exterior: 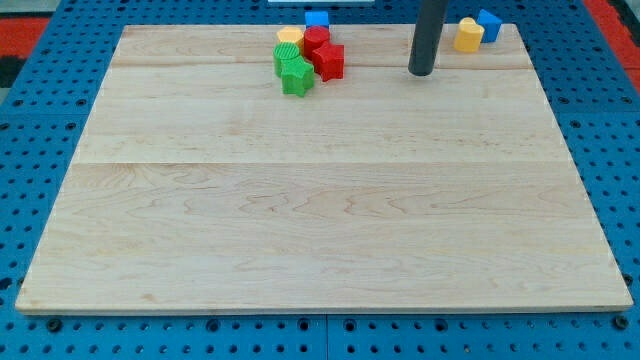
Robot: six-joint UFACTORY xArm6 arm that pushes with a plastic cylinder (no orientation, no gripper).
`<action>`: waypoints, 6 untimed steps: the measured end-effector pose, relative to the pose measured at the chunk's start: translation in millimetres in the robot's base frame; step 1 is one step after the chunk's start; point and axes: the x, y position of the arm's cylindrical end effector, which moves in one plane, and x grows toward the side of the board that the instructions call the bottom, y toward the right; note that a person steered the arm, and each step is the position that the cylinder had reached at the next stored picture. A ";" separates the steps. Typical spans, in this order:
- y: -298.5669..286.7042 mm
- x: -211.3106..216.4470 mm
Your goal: Slide the blue triangle along with yellow heart down and left a bit
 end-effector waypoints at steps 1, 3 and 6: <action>2.5 6.6; 132.7 -4.7; 167.9 -92.9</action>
